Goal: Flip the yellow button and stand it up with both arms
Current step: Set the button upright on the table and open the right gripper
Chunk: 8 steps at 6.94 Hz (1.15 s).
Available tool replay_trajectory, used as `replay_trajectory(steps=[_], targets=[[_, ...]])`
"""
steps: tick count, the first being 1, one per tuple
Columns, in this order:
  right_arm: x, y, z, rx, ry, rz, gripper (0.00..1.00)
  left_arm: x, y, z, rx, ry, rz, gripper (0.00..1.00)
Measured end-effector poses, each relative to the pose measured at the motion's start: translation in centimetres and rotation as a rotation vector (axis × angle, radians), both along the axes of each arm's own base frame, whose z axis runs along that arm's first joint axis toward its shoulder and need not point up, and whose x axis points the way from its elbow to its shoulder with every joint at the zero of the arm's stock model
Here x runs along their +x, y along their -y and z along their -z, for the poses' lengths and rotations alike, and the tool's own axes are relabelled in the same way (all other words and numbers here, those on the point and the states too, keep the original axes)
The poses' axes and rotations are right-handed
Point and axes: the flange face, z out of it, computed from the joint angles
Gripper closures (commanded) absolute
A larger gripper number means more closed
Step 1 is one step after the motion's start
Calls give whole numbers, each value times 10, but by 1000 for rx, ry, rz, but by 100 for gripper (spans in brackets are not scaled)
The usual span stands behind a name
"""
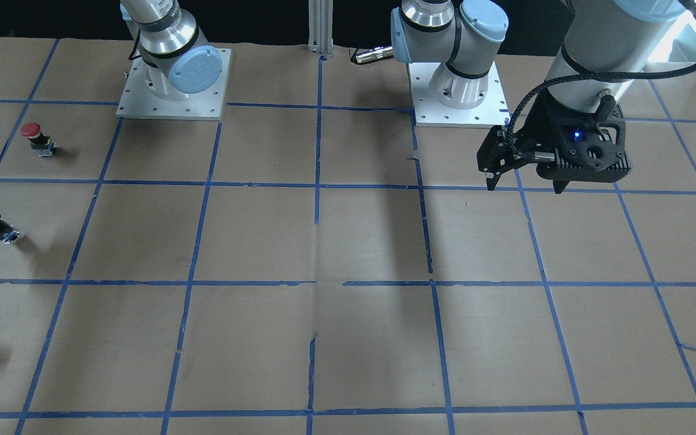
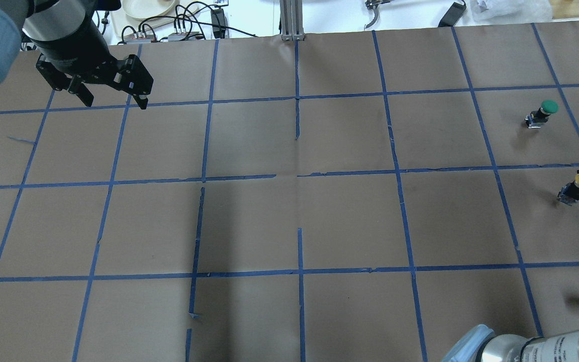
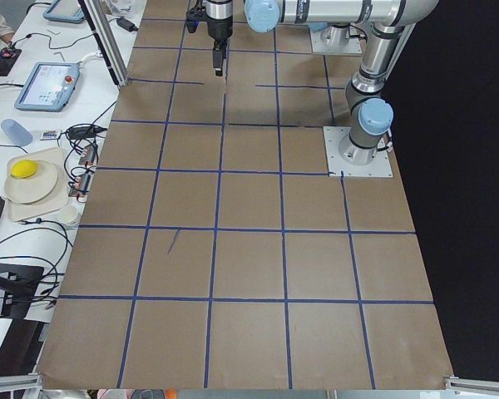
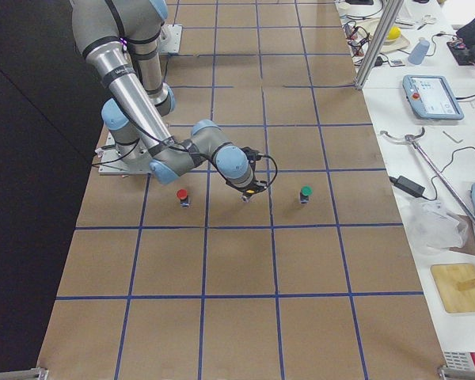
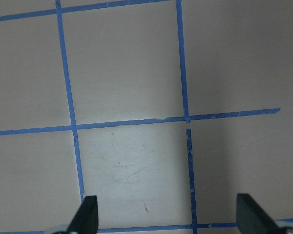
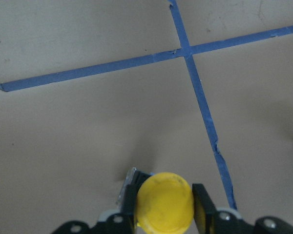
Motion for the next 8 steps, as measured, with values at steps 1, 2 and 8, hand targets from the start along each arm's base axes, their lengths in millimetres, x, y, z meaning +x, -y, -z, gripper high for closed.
replay_trajectory(steps=[1, 2, 8], targets=[[1, -2, 3, 3, 6, 1, 47, 0, 0, 0, 0, 0, 0, 0], [2, -4, 6, 7, 13, 1, 25, 0, 0, 0, 0, -1, 0, 0], [19, -17, -11, 144, 91, 299, 0, 6, 1, 0, 0, -3, -10, 0]])
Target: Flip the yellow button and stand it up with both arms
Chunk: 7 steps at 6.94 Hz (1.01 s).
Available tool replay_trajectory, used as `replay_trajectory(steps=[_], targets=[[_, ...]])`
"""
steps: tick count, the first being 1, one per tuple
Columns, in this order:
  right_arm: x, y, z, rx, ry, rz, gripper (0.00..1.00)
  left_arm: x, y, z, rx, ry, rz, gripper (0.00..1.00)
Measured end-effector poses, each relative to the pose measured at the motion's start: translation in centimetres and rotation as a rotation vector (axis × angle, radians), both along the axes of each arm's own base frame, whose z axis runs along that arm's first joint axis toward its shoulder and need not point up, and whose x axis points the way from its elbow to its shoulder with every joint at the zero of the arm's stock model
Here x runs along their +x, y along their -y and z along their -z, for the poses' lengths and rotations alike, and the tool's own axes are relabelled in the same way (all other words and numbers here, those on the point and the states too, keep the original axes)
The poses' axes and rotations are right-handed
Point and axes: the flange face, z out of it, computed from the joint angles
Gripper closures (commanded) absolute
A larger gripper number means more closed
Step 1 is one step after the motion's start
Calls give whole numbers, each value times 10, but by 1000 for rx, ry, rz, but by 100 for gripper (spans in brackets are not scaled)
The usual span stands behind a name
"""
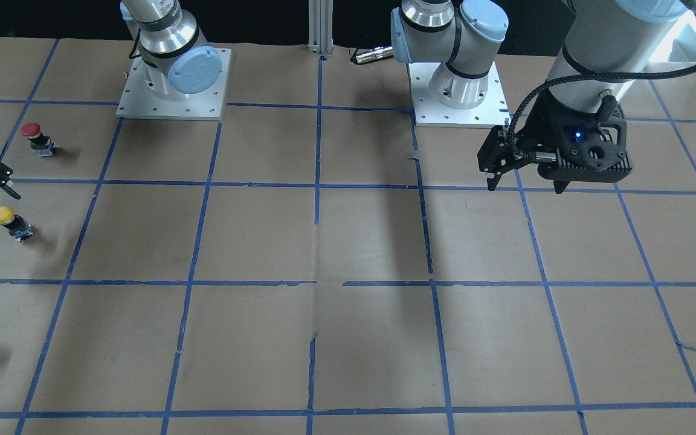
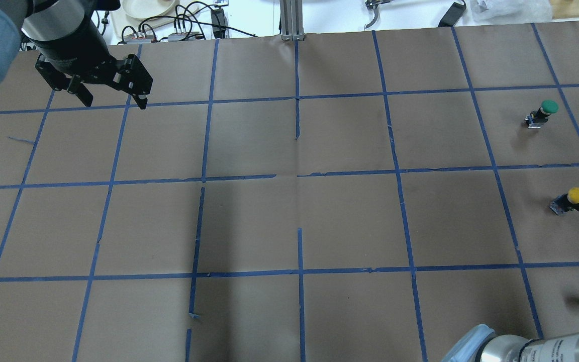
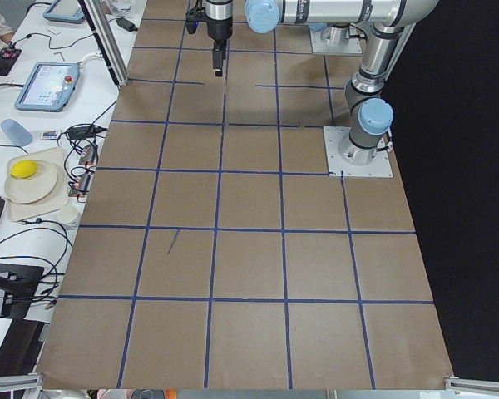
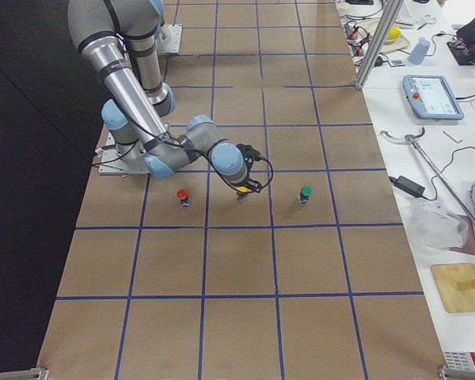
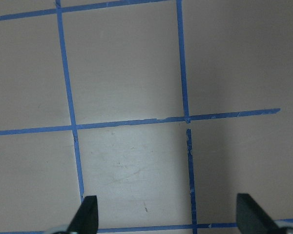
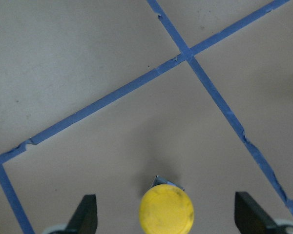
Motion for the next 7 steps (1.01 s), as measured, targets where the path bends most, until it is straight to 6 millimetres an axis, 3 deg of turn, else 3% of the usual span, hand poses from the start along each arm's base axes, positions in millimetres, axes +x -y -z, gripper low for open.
replay_trajectory(steps=[2, 3, 5, 7], targets=[[25, -7, -39, 76, 14, 155, 0, 5, 0, 0, 0, -1, -5, 0], [50, -9, -66, 130, 0, 282, 0, 5, 0, 0, 0, -1, -5, 0], [119, 0, -129, 242, -4, 542, 0, 5, 0, 0, 0, -1, -5, 0], [207, 20, -188, 323, -31, 754, 0, 5, 0, -1, -2, -3, -6, 0]])
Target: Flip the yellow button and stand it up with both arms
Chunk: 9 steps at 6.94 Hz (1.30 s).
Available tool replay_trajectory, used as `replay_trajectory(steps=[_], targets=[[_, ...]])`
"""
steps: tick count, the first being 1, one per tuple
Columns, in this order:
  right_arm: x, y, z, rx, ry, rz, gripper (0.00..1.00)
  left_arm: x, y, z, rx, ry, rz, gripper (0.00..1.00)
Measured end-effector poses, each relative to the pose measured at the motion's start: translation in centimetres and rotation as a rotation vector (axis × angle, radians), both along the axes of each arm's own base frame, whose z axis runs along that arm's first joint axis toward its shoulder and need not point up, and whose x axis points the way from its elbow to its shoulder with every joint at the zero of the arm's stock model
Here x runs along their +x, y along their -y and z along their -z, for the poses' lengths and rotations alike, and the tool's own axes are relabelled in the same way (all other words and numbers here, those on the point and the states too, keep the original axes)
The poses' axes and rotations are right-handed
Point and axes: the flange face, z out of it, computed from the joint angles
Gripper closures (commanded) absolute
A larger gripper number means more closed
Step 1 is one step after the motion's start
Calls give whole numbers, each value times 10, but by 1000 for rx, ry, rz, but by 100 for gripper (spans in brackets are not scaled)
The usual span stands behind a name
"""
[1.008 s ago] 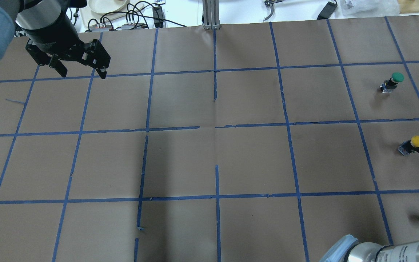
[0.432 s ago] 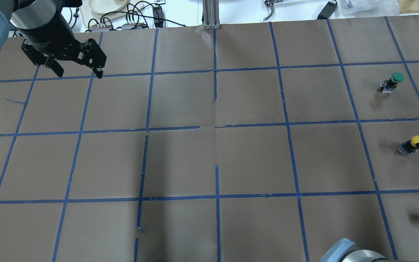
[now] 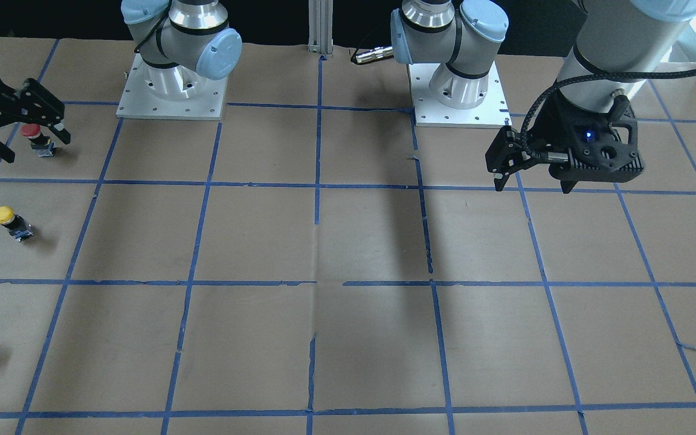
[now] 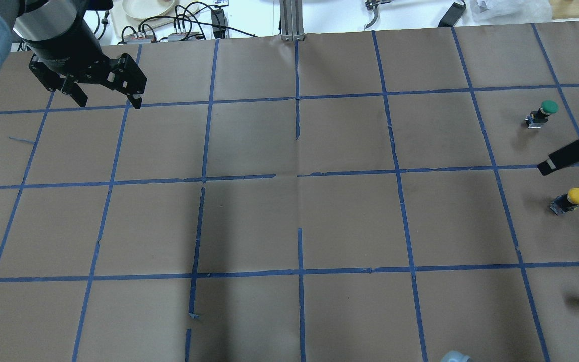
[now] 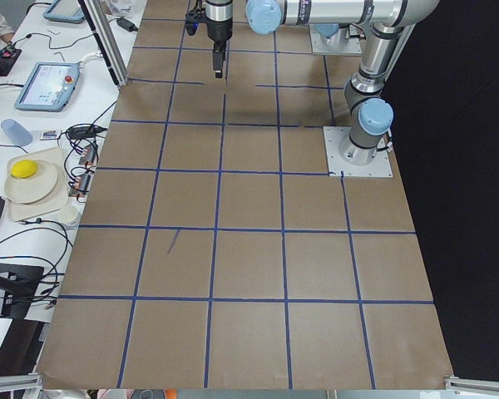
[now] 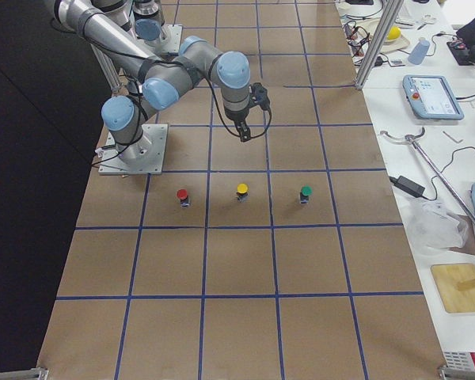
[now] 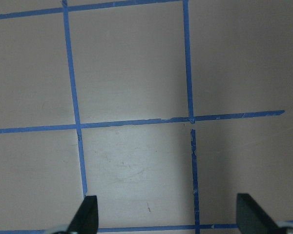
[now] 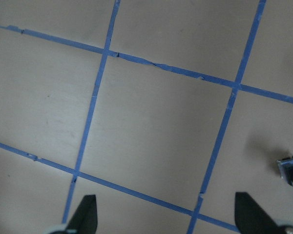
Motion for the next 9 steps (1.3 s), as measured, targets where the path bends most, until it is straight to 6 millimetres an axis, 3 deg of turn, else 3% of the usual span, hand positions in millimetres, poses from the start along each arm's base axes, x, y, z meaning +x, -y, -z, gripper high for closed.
replay_trajectory(steps=[3, 5, 9], targets=[[110, -2, -38, 96, -129, 244, 0, 0, 0, -1, -1, -1, -1, 0], [165, -16, -61, 112, -206, 337, 0, 1, 1, 1, 4, -3, -1, 0], [185, -43, -84, 106, -192, 390, 0, 1, 3, 5, 12, -6, -3, 0]])
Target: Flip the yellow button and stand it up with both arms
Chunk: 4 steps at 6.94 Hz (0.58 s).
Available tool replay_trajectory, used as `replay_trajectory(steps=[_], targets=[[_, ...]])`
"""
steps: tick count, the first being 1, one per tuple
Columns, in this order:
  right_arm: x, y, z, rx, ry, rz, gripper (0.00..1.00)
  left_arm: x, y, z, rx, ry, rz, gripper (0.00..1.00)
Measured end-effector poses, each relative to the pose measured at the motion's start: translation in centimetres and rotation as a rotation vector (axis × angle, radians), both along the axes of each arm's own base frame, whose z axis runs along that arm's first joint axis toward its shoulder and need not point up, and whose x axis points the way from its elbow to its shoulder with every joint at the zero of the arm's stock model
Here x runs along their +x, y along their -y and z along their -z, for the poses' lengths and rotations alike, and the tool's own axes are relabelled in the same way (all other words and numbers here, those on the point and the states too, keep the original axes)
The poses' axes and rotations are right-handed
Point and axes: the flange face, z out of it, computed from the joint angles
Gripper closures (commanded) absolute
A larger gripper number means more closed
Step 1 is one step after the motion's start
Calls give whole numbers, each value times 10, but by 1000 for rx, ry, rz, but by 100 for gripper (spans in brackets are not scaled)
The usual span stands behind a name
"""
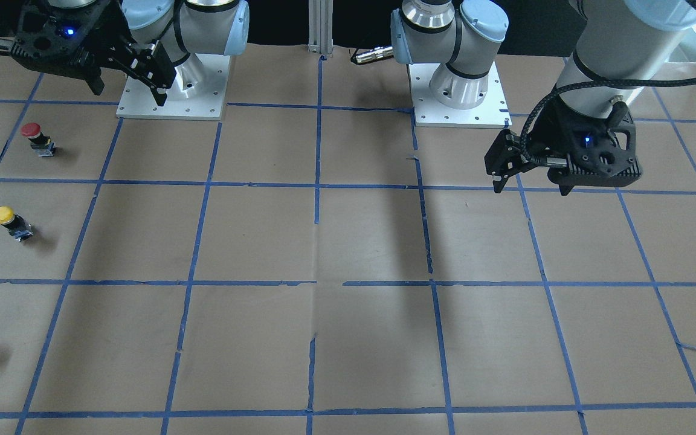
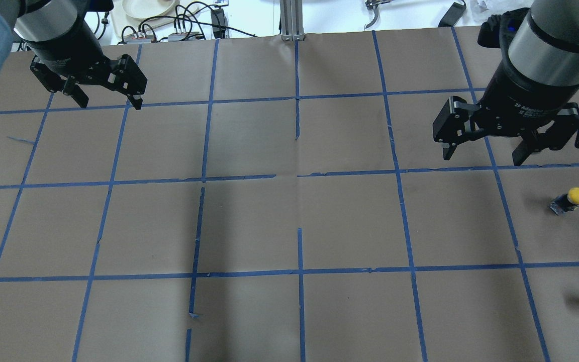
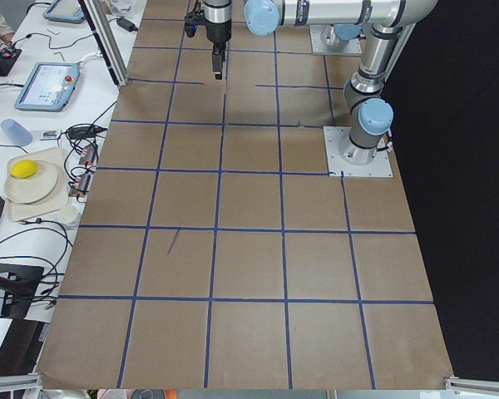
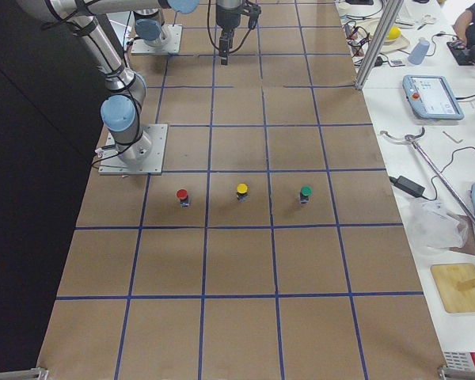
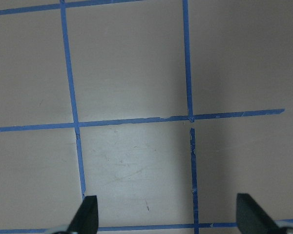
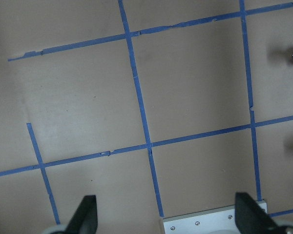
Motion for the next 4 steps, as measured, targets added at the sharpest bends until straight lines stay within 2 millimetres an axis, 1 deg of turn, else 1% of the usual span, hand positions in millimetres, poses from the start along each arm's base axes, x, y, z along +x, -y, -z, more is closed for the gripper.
replay_trajectory(steps=[2, 4], targets=[[4, -4, -2, -4, 36, 2, 0, 0, 0, 1, 1, 2, 2, 0], [3, -5, -1, 0, 33, -8, 0, -1, 0, 1, 2, -1, 2, 0]])
